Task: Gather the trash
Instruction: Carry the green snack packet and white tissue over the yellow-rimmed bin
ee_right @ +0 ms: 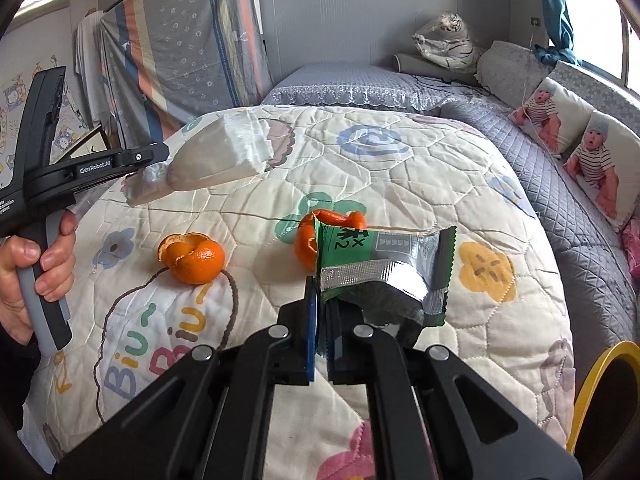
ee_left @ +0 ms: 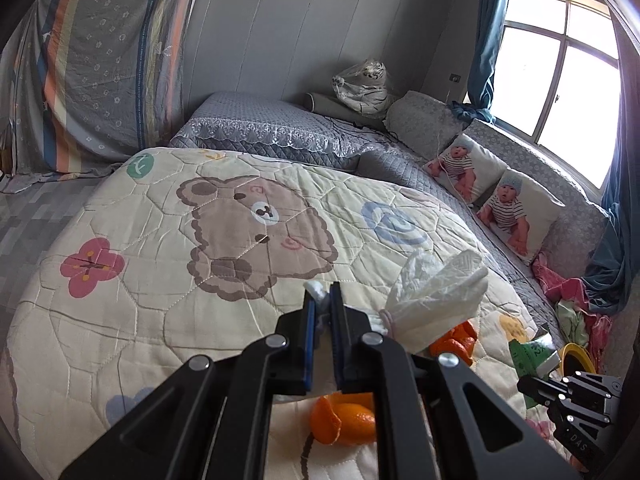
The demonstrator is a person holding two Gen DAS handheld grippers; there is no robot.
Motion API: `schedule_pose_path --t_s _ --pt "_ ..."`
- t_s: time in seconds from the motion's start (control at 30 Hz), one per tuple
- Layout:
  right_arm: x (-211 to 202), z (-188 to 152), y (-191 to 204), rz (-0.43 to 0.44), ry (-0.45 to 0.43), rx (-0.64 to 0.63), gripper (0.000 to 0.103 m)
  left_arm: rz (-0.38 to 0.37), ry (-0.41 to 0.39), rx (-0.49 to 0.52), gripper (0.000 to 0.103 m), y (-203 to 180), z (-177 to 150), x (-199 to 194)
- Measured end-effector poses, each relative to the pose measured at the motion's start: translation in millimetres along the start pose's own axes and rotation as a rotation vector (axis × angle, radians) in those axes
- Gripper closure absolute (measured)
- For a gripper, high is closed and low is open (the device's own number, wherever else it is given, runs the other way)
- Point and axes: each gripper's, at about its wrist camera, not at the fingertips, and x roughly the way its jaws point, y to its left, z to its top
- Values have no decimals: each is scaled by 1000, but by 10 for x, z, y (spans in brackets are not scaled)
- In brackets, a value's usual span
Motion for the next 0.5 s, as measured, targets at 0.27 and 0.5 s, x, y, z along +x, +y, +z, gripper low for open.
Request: schedule_pose_path --t_s 0.27,0.5 --pt "-257 -102 -421 -50 -30 65 100 -28 -6 36 97 -500 -14 -116" --pt "-522 -273 -824 -119 -64 123 100 -103 12 89 97 -1085 -111 -133"
